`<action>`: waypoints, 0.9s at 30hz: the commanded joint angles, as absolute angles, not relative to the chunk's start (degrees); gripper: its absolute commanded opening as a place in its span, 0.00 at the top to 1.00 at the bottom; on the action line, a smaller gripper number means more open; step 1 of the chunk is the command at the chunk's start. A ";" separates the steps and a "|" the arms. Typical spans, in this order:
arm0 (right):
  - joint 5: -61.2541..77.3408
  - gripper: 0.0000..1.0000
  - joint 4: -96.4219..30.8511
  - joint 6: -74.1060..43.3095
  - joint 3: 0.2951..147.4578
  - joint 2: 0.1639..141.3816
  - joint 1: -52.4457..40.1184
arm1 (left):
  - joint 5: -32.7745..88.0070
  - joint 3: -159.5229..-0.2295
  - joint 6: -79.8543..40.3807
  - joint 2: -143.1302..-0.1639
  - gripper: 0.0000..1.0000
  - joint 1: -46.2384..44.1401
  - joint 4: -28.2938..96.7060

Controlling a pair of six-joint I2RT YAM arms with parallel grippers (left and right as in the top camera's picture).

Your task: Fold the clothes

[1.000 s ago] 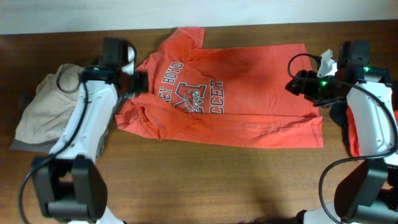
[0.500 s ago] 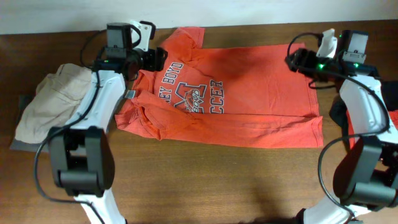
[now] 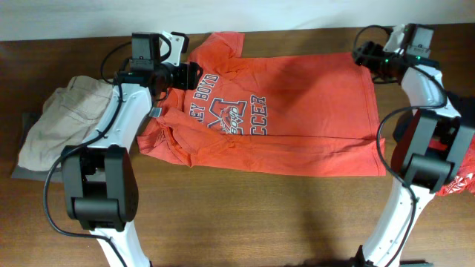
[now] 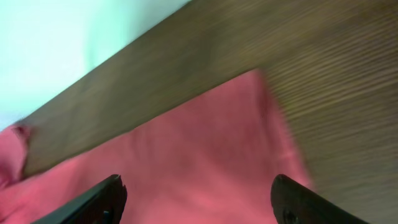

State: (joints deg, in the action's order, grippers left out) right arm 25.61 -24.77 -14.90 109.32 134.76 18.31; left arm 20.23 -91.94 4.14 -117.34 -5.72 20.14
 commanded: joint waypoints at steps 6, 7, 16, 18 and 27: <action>26.13 0.21 -26.74 -13.54 118.69 141.88 21.74 | 21.21 -91.90 5.28 -117.10 0.24 -5.89 20.23; 26.13 0.21 -26.46 -13.50 118.69 142.39 21.78 | 21.21 -91.90 5.28 -117.10 0.24 -5.89 20.16; 26.57 0.26 -34.76 -7.79 120.09 141.99 20.27 | 18.87 -92.73 5.54 -116.42 0.36 -5.80 22.57; 26.55 0.31 -41.52 -6.50 122.32 139.81 20.34 | 17.58 -94.35 6.11 -114.80 0.47 -5.37 25.17; 25.87 0.35 -68.03 -0.62 130.04 121.62 19.11 | 3.57 -102.61 6.33 -98.70 0.49 -6.72 47.46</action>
State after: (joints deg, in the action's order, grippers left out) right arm 25.78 -65.39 -4.21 126.50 133.45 20.08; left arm 11.00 -99.13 5.54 -108.27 -5.82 44.62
